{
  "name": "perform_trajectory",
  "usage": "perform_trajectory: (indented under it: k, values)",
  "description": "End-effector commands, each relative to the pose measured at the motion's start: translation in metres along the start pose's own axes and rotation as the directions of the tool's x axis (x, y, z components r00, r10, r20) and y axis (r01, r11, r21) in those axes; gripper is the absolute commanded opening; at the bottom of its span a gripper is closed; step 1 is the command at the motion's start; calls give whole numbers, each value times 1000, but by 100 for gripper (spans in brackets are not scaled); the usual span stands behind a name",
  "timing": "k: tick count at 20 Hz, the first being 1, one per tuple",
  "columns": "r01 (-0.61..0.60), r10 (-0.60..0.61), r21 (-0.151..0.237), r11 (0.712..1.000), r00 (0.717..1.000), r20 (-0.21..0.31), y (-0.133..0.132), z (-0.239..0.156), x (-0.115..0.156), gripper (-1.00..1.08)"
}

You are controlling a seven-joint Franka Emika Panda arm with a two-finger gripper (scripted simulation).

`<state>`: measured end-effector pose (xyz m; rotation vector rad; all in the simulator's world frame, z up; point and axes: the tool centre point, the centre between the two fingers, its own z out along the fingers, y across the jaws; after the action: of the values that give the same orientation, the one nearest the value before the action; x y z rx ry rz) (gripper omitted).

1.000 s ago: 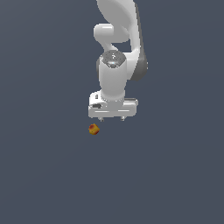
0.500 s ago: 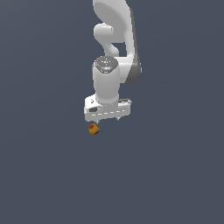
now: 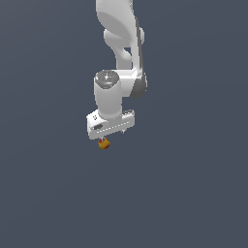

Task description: Pick up the object and move it to a goal position.

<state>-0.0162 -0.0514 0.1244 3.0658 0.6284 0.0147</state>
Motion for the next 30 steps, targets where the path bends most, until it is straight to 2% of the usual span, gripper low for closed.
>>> perform_trajectory:
  k: [1,8,15,21,30]
  values:
    - [56,-56,2,998,998,1,6,7,-6,100]
    - [195,-195,8,981,981,3,20,24,-21,100]
    - [282,-282,13,959,959,3,28,35,-32,100]
    - [314,-314,15,949,949,2,31,39,-35,100]
    - [313,-313,15,950,950,2,31,51,-36,100]
